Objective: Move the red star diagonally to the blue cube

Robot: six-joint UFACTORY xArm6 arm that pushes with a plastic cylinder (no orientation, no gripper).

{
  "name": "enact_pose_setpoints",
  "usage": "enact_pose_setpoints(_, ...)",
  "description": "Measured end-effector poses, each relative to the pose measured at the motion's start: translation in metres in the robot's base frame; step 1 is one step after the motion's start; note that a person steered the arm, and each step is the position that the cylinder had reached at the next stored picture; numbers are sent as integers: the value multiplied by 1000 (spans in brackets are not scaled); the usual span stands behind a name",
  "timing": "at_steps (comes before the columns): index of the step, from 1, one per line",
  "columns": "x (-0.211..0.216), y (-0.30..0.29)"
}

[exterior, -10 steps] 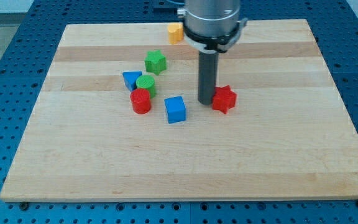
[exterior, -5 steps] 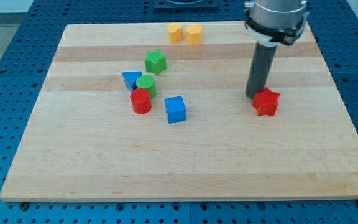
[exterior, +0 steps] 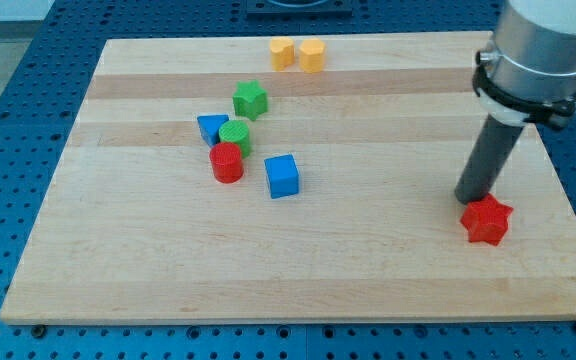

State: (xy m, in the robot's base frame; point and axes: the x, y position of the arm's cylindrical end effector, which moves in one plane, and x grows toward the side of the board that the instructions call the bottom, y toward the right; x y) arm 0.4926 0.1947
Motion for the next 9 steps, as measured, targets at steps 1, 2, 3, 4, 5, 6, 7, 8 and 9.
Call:
enact_pose_setpoints(1,-1,24)
enact_pose_setpoints(2,8,28)
enact_pose_setpoints(3,36,25)
enact_pose_setpoints(4,57,24)
enact_pose_setpoints(5,69,24)
enact_pose_setpoints(6,99,21)
enact_pose_setpoints(7,125,-6)
enact_pose_setpoints(8,125,-39)
enact_pose_setpoints(9,119,-84)
